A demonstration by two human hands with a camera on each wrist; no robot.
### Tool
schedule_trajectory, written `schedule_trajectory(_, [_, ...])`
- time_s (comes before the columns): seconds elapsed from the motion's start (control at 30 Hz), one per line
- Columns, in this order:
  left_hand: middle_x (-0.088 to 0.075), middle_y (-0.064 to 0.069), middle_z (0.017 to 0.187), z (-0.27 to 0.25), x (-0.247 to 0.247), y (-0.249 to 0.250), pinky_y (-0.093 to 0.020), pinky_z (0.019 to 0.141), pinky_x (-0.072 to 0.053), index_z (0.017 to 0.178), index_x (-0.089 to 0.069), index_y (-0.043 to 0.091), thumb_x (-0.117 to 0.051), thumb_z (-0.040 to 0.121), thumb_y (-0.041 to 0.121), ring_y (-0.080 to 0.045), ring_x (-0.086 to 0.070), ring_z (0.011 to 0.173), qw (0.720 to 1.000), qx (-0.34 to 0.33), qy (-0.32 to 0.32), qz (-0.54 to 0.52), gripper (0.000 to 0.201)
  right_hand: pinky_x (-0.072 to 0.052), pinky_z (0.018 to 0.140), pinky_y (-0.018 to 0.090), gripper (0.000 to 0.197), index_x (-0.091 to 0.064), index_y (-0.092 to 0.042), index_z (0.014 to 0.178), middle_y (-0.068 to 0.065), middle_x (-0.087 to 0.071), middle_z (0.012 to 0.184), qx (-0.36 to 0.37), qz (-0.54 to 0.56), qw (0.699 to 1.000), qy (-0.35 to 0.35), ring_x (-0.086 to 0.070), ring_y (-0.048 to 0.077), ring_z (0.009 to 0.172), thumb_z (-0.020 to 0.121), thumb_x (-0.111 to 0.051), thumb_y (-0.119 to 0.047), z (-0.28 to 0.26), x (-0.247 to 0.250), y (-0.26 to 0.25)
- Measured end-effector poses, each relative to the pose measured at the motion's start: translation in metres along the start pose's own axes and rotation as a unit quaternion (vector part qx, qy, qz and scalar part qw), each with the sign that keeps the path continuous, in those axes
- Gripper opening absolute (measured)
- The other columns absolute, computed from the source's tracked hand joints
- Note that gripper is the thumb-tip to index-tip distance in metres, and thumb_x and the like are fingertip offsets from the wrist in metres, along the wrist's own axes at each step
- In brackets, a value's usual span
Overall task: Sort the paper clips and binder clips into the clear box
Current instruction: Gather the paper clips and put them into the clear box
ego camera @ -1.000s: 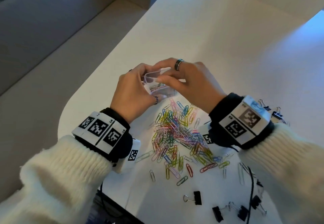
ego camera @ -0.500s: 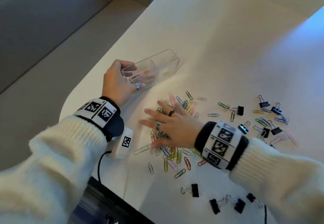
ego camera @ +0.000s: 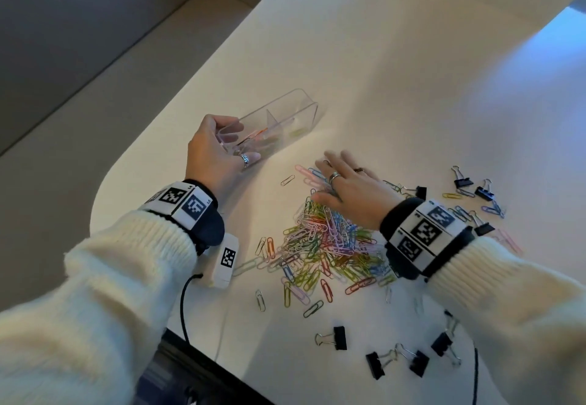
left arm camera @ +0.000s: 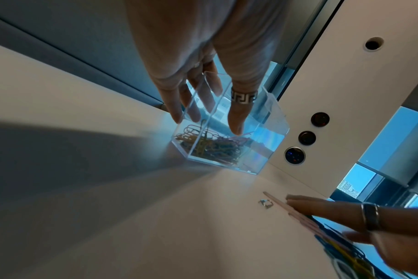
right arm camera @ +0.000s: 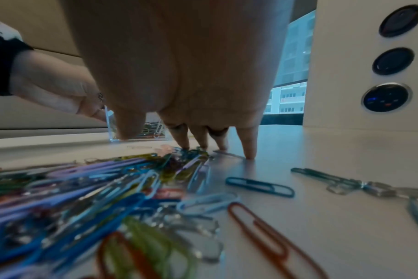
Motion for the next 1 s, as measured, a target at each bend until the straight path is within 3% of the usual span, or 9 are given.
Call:
schedule_trajectory(0.1, [-0.059, 0.007, 0.103, 0.000, -0.003, 0.000, -0.025, 0.084, -0.048, 0.104, -0.046, 0.020, -0.081, 0.063, 0.004, -0.012, -0.057, 0.097, 1.000, -0.002, -0.007, -0.005, 0.057, -0.008, 0.117, 0.042, 0.071, 0.001, -0.018, 0.148, 0.002, 0.010, 0.156, 0.028, -0.041, 0.998, -0.034, 0.008, 0.022, 0.144, 0.092, -0.023, -0.056, -0.002, -0.014, -0.007])
schedule_trajectory(0.2, [-0.058, 0.006, 0.105, -0.003, -0.006, 0.001, -0.025, 0.086, -0.046, 0.107, -0.044, 0.020, -0.080, 0.066, 0.005, -0.010, -0.056, 0.099, 1.000, -0.008, -0.012, -0.005, 0.056, -0.006, 0.118, 0.037, 0.068, -0.006, -0.021, 0.147, -0.002, 0.006, 0.156, 0.064, -0.014, 0.996, -0.056, 0.006, 0.017, 0.144, 0.091, -0.024, -0.056, -0.021, -0.023, -0.010])
schedule_trajectory(0.3, [-0.059, 0.005, 0.108, -0.004, -0.005, 0.001, -0.023, 0.085, -0.045, 0.107, -0.044, 0.021, -0.079, 0.067, 0.006, -0.010, -0.055, 0.101, 1.000, -0.011, -0.009, -0.004, 0.056, -0.005, 0.118, 0.035, 0.066, -0.007, -0.021, 0.146, -0.006, 0.005, 0.154, -0.003, 0.100, 0.995, 0.010, 0.004, 0.015, 0.143, 0.092, -0.022, -0.055, -0.032, -0.012, 0.010])
schedule_trajectory(0.4, [-0.057, 0.007, 0.107, -0.003, -0.006, 0.002, -0.025, 0.086, -0.045, 0.107, -0.043, 0.022, -0.079, 0.067, 0.005, -0.010, -0.055, 0.102, 1.000, -0.011, -0.018, 0.001, 0.056, -0.006, 0.118, 0.043, 0.083, -0.004, -0.012, 0.147, 0.009, 0.011, 0.154, -0.096, 0.055, 0.993, 0.041, 0.006, 0.029, 0.143, 0.085, 0.003, -0.066, -0.031, -0.016, 0.043])
schedule_trajectory(0.47, [-0.057, 0.007, 0.107, -0.004, -0.006, 0.003, -0.027, 0.089, -0.045, 0.107, -0.042, 0.022, -0.078, 0.067, 0.005, -0.010, -0.055, 0.102, 1.000, -0.011, -0.024, 0.004, 0.056, -0.013, 0.117, 0.045, 0.084, -0.002, -0.008, 0.147, 0.019, 0.007, 0.154, -0.125, 0.042, 0.991, 0.003, 0.003, 0.034, 0.143, 0.085, -0.005, -0.065, -0.035, -0.026, 0.049])
schedule_trajectory(0.53, [-0.056, 0.006, 0.108, -0.004, -0.006, 0.004, -0.028, 0.090, -0.045, 0.107, -0.042, 0.021, -0.078, 0.067, 0.005, -0.011, -0.054, 0.102, 0.999, -0.014, -0.030, 0.007, 0.056, -0.014, 0.116, 0.041, 0.079, 0.000, -0.009, 0.147, 0.021, 0.005, 0.153, -0.101, 0.022, 0.995, -0.011, 0.002, 0.032, 0.143, 0.087, -0.011, -0.060, -0.040, -0.032, 0.040])
schedule_trajectory(0.8, [-0.057, 0.007, 0.107, -0.008, -0.008, 0.007, -0.025, 0.085, -0.043, 0.106, -0.042, 0.020, -0.079, 0.066, 0.006, -0.012, -0.055, 0.102, 0.998, -0.022, -0.055, 0.026, 0.057, -0.014, 0.115, 0.043, 0.078, 0.007, -0.022, 0.147, 0.003, -0.003, 0.156, -0.040, 0.058, 0.997, 0.032, -0.002, 0.030, 0.143, 0.087, -0.022, -0.063, -0.035, -0.018, 0.004])
schedule_trajectory(0.9, [-0.057, 0.007, 0.107, -0.010, -0.008, 0.006, -0.023, 0.085, -0.043, 0.106, -0.042, 0.019, -0.078, 0.066, 0.004, -0.012, -0.055, 0.103, 0.998, -0.021, -0.062, 0.022, 0.056, -0.026, 0.108, 0.049, 0.084, -0.004, -0.030, 0.146, -0.003, -0.012, 0.154, 0.005, 0.015, 1.000, 0.025, -0.012, 0.026, 0.140, 0.080, -0.036, -0.069, -0.035, -0.018, -0.020])
schedule_trajectory(1.0, [-0.057, 0.006, 0.108, -0.011, -0.009, 0.006, -0.026, 0.088, -0.044, 0.106, -0.042, 0.019, -0.079, 0.066, 0.006, -0.012, -0.055, 0.104, 0.996, -0.028, -0.080, 0.033, 0.056, -0.035, 0.101, 0.049, 0.081, -0.021, -0.034, 0.142, -0.003, -0.018, 0.145, 0.016, 0.020, 1.000, -0.002, -0.025, 0.027, 0.130, 0.075, -0.058, -0.060, -0.029, -0.023, -0.029])
Point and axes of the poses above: each hand's wrist, its own z-axis towards the middle knuckle, its own x-axis out of the back of the hand, y = z × x, the point moved 8 cm from there along z, towards the middle knuckle
